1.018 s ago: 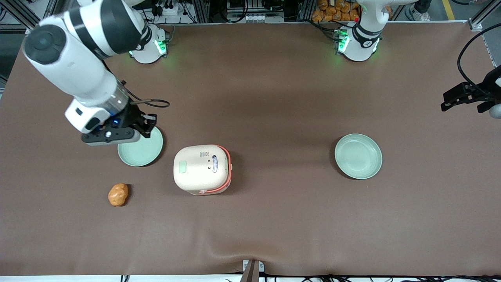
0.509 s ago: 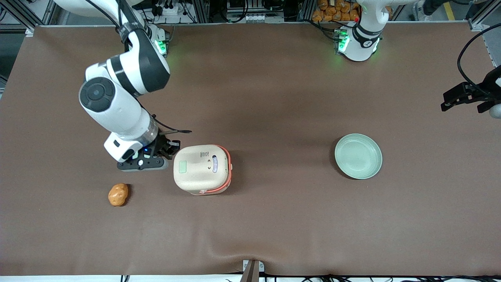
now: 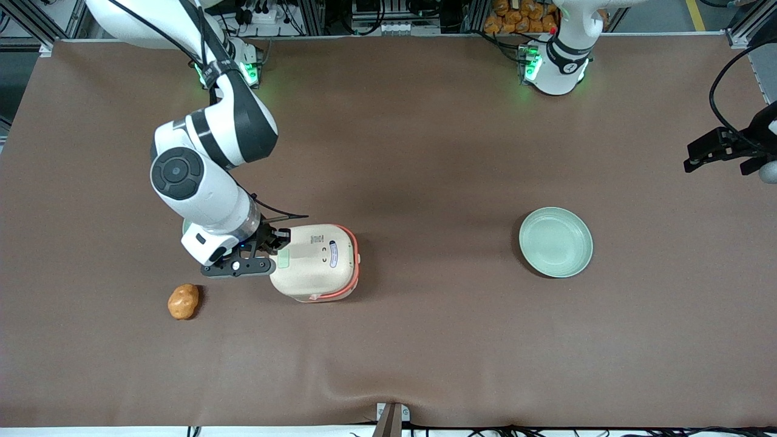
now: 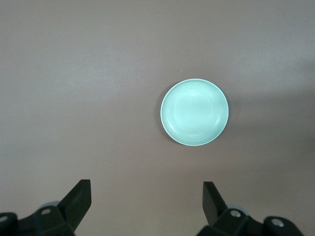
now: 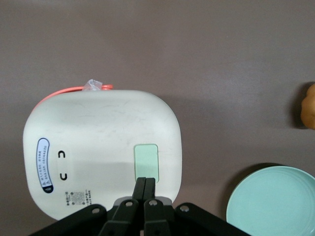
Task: Press rice cooker button with right arm
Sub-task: 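Press down on the rice cooker's green lid button with the right gripper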
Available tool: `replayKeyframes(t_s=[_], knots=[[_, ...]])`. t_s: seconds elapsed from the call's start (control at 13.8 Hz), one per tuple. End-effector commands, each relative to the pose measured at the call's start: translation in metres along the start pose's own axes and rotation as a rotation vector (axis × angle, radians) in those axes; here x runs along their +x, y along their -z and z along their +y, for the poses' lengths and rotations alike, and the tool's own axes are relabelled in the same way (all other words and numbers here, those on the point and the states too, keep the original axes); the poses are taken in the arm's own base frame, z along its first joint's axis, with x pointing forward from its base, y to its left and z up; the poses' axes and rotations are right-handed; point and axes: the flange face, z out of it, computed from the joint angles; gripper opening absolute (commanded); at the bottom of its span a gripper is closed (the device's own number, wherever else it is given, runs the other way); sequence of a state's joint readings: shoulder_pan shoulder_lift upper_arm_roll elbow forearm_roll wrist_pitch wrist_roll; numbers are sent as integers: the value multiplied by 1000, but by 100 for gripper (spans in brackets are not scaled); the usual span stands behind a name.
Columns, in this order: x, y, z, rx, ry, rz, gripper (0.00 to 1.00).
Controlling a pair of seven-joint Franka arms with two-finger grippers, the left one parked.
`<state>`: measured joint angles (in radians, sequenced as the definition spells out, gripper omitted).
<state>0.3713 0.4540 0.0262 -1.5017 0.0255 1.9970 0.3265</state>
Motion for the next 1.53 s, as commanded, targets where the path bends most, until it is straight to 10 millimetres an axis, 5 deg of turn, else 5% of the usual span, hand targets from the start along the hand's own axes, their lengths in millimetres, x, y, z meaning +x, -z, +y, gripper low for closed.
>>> replayKeyframes(t_s=[0.0,1.45], knots=[[8,-10,-7,-18,-8,22,0],[17,-62,-7,-36,3,39,0]])
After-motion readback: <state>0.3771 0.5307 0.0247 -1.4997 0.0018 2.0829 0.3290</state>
